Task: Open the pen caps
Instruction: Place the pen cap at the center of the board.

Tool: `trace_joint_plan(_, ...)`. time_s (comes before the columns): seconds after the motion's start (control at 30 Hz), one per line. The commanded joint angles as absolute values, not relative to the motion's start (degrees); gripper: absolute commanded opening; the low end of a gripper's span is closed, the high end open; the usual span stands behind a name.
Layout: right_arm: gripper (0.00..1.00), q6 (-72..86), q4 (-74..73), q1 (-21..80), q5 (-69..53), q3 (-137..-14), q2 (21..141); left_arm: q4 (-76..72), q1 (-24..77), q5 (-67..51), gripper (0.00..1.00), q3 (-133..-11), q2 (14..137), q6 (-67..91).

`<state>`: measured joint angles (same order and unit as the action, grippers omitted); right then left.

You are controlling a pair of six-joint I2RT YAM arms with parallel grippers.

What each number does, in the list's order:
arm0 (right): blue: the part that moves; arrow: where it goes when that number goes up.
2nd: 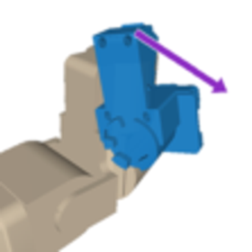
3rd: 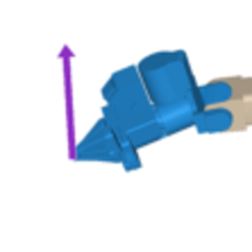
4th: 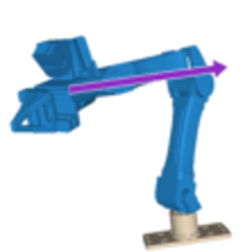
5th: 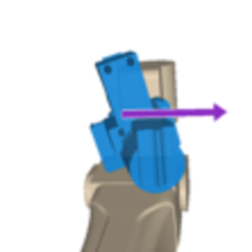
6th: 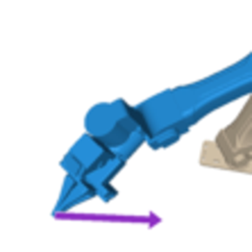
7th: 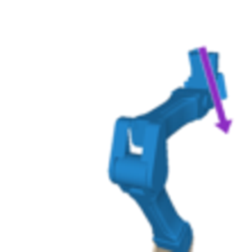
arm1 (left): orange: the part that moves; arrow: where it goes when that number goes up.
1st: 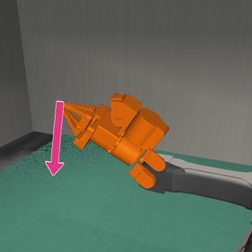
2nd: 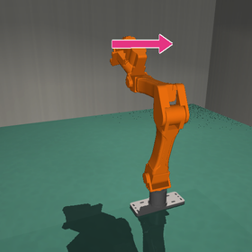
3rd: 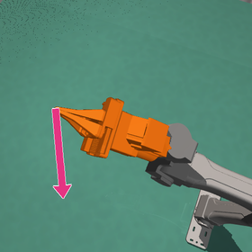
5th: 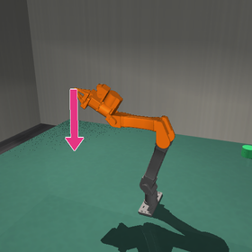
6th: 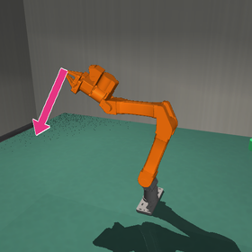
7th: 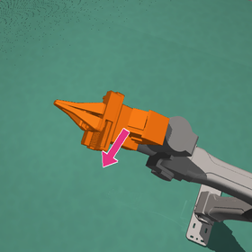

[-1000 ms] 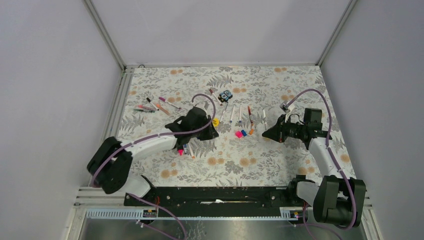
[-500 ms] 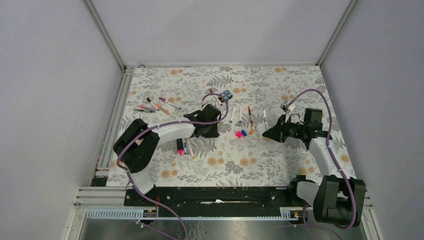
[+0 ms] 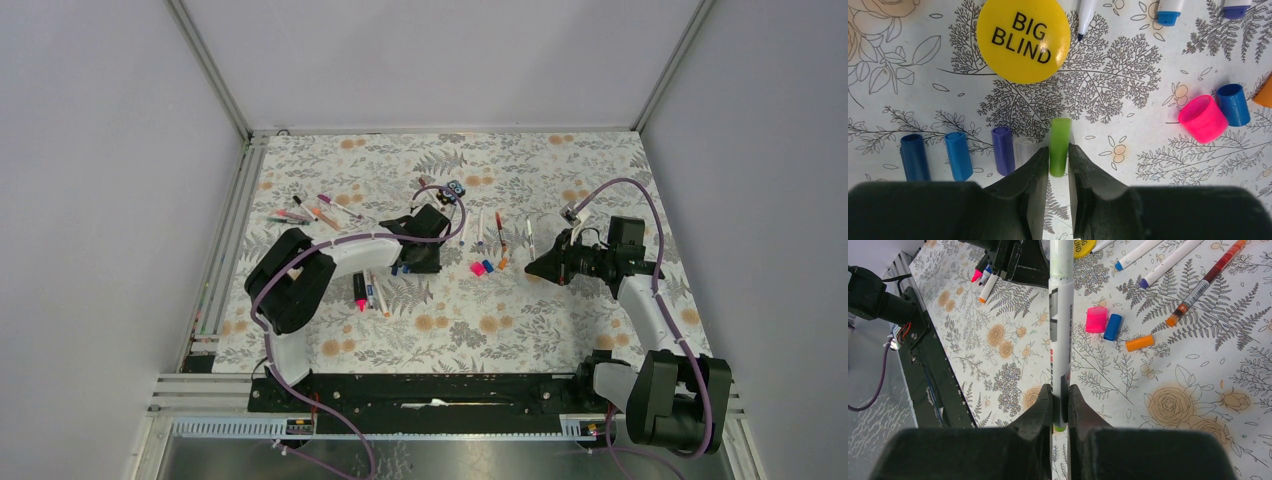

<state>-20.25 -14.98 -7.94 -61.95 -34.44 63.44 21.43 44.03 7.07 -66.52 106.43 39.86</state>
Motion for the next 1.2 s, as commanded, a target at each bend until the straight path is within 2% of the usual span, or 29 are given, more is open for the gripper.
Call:
trace_joint_plan(0.0,0.00,-21.4,-15.7,-8.2,-62.4,-36.2,63.3,23.2,44.2,8.8,0.26,-68.3,106.9,38.4)
trace_joint_plan(0.4,0.00,-21.5,-15.7,-8.2,-62.3,-36.1,63.3,23.6,44.3,5.3,0.35,-69.7,106.3,38.0)
trace_joint_plan(0.53,0.00,-21.2,-15.7,-8.2,-61.3,-36.3,63.9,23.6,44.3,4.7,0.42,-69.8,103.0,38.0)
trace_joint_plan(0.67,0.00,-18.0,-14.4,-8.2,-55.9,-37.3,66.1,23.6,44.3,5.4,0.53,-70.0,98.5,37.4)
trace_joint_plan(0.83,0.00,-11.9,-11.7,-8.0,-47.1,-40.2,71.5,21.6,44.1,6.8,0.60,-67.5,91.9,35.7)
trace_joint_plan(1.1,0.00,-4.9,-11.2,-2.2,-33.2,-47.5,83.1,7.4,41.1,6.1,0.82,-52.5,75.2,31.4)
trace_joint_plan(1.17,0.00,-3.7,-11.5,-0.5,-30.6,-50.0,86.3,4.9,39.6,6.6,0.96,-49.2,71.7,31.5)
